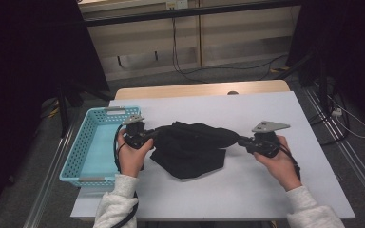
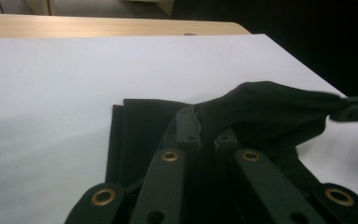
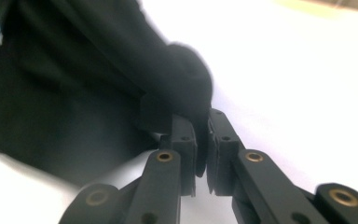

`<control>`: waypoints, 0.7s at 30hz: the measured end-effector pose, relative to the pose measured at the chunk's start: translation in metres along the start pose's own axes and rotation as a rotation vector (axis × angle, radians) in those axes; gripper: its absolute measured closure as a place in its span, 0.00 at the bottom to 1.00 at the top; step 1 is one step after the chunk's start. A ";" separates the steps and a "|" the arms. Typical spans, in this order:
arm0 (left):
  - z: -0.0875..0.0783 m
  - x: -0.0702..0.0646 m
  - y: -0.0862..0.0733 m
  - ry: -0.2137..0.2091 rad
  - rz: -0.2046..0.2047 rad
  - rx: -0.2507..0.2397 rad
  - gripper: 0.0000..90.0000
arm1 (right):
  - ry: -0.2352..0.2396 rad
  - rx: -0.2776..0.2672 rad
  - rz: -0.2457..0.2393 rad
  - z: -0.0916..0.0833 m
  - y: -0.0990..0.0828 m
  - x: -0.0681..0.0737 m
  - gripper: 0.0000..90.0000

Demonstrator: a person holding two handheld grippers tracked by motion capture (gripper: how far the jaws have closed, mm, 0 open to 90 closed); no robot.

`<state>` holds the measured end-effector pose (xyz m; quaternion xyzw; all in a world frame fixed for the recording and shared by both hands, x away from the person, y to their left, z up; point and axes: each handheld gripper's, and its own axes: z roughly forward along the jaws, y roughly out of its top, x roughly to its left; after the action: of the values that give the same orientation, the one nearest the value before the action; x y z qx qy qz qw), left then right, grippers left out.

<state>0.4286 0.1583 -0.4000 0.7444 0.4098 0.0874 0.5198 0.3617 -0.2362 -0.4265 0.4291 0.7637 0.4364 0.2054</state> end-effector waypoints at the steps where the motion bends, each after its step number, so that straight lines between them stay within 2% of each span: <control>1: 0.002 -0.002 0.000 -0.005 0.005 0.005 0.96 | -0.004 -0.008 0.018 -0.005 0.001 -0.003 0.93; 3: 0.008 -0.005 -0.002 -0.009 0.020 0.023 0.96 | -0.025 -0.022 0.035 -0.011 0.001 -0.008 0.93; 5: 0.012 -0.005 -0.003 -0.011 0.014 0.028 0.96 | -0.039 -0.019 0.043 -0.012 -0.001 -0.010 0.92; 10: 0.017 -0.005 -0.004 0.004 0.022 0.040 0.96 | -0.083 -0.029 0.080 -0.010 -0.005 -0.014 0.92; 12: 0.018 -0.004 -0.005 0.012 0.018 0.047 0.96 | -0.102 -0.017 0.085 -0.007 -0.007 -0.015 0.93; 17: 0.021 0.002 -0.009 0.025 0.002 0.064 0.96 | -0.064 0.017 0.061 0.005 -0.014 -0.011 0.91; 21: 0.023 0.001 -0.011 0.027 0.005 0.069 0.95 | -0.051 0.036 0.032 0.010 -0.015 -0.007 0.83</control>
<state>0.4360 0.1439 -0.4197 0.7617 0.4179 0.0845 0.4879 0.3657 -0.2407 -0.4448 0.4557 0.7591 0.4147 0.2099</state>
